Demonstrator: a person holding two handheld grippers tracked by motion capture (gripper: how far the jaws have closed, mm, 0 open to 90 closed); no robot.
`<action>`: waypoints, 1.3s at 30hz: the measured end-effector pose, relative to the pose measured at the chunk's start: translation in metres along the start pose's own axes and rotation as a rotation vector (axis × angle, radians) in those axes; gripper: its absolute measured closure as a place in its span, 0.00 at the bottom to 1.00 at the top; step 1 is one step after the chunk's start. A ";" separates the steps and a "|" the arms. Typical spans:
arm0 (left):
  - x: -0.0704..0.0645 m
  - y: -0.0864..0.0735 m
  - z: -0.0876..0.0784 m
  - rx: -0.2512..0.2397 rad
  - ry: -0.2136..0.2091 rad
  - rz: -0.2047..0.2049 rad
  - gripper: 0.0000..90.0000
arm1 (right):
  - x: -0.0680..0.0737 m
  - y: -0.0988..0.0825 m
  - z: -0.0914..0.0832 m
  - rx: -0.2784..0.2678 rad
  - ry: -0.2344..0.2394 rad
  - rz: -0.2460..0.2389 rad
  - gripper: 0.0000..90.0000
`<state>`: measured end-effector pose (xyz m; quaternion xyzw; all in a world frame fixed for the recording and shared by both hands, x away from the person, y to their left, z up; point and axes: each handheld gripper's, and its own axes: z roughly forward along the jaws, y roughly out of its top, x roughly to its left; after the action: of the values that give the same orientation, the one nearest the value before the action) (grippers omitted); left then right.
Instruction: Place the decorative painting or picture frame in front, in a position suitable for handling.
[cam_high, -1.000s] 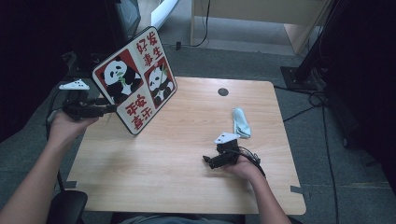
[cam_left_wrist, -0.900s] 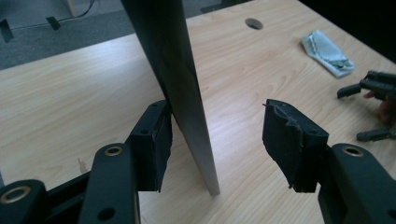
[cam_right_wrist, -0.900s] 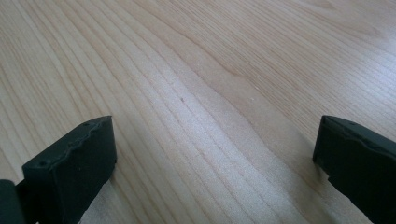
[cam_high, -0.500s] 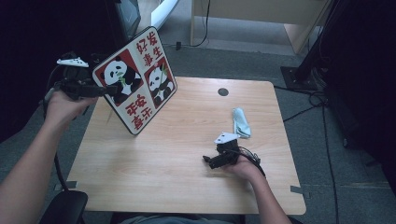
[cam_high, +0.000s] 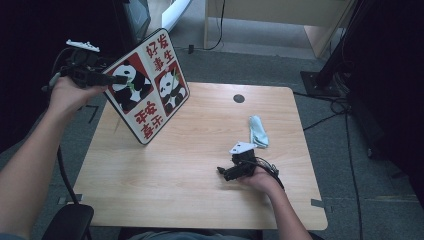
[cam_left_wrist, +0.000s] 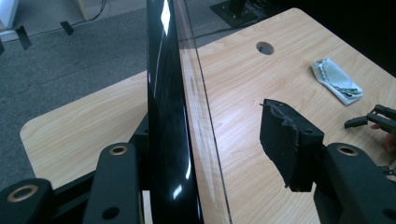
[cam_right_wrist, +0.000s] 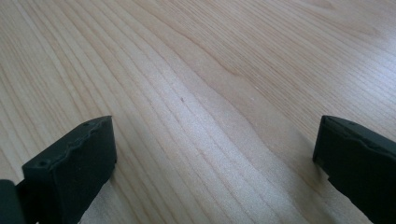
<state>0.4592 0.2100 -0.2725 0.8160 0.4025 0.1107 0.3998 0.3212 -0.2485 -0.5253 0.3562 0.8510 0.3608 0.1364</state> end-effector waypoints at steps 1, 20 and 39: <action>0.001 0.005 0.002 0.009 0.003 0.006 0.50 | 0.000 0.000 0.000 0.001 0.001 0.002 0.00; 0.017 0.057 0.018 0.068 0.001 0.006 0.55 | 0.000 0.000 0.000 0.000 0.001 0.000 0.00; 0.025 0.083 0.035 0.124 -0.001 -0.006 0.60 | 0.000 0.000 0.000 -0.002 -0.001 0.000 0.00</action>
<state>0.5401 0.1796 -0.2377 0.8381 0.4106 0.0840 0.3493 0.3212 -0.2485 -0.5254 0.3563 0.8507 0.3613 0.1374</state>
